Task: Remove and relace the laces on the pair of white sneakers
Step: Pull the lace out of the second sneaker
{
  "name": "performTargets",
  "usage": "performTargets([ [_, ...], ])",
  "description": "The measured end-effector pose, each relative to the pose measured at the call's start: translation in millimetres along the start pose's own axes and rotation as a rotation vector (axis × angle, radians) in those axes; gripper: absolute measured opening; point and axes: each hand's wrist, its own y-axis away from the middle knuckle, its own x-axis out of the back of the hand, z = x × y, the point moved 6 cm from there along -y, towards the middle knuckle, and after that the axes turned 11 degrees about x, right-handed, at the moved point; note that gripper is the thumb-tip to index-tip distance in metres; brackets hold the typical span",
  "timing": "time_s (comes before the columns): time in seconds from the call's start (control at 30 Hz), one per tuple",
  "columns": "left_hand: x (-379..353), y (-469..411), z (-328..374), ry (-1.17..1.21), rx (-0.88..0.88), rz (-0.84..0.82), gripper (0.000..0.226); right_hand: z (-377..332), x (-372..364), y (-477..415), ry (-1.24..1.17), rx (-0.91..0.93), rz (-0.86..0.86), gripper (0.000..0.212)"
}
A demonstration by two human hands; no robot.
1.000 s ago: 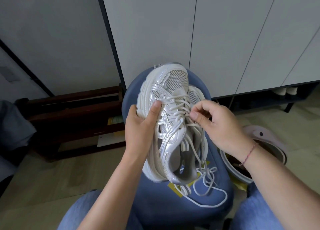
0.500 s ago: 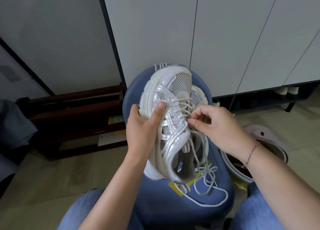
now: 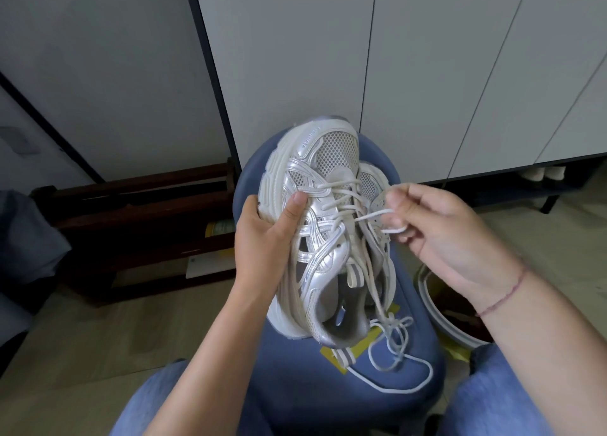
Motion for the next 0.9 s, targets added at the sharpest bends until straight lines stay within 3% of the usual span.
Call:
performTargets([
  [0.07,0,-1,-2,0.002,0.006,-0.006,0.059,5,4,-2,-0.323,-0.123,0.090,0.010],
  [0.13,-3,0,-4,0.006,0.024,-0.024,0.061,9,7,-3,-0.407,-0.169,0.095,0.012],
  [0.2,-5,0,-9,0.026,0.054,-0.026,0.063,12,7,-3,-0.302,-0.176,0.018,0.023],
  [0.27,-5,0,-11,0.067,0.090,-0.024,0.073,16,3,1,-0.027,-0.152,-0.089,0.033],
  [0.33,-5,-1,-12,0.101,0.125,-0.026,0.089,16,-2,3,0.127,-0.075,-0.142,0.029],
  [0.4,-5,-2,-11,0.122,0.140,-0.024,0.099,13,-5,3,0.129,-0.001,-0.184,0.027],
  [0.47,-4,-2,-12,0.140,0.168,-0.017,0.108,10,-4,1,0.115,0.031,-0.251,0.040],
  [0.53,-4,-2,-12,0.148,0.167,-0.022,0.088,11,-3,0,0.133,0.029,-0.305,0.057],
  [0.57,-4,-2,-12,0.148,0.169,-0.027,0.077,12,-2,0,0.149,0.032,-0.303,0.057],
  [0.67,-5,-2,-14,0.126,0.155,-0.046,0.067,12,-1,-2,0.174,0.076,-0.177,0.028],
  [0.77,-6,0,-12,0.118,0.132,-0.066,0.063,16,2,-2,0.133,0.026,-0.047,0.027],
  [0.9,-6,-1,-11,0.113,0.124,-0.064,0.066,25,2,-2,-0.293,-0.214,-0.002,0.018],
])
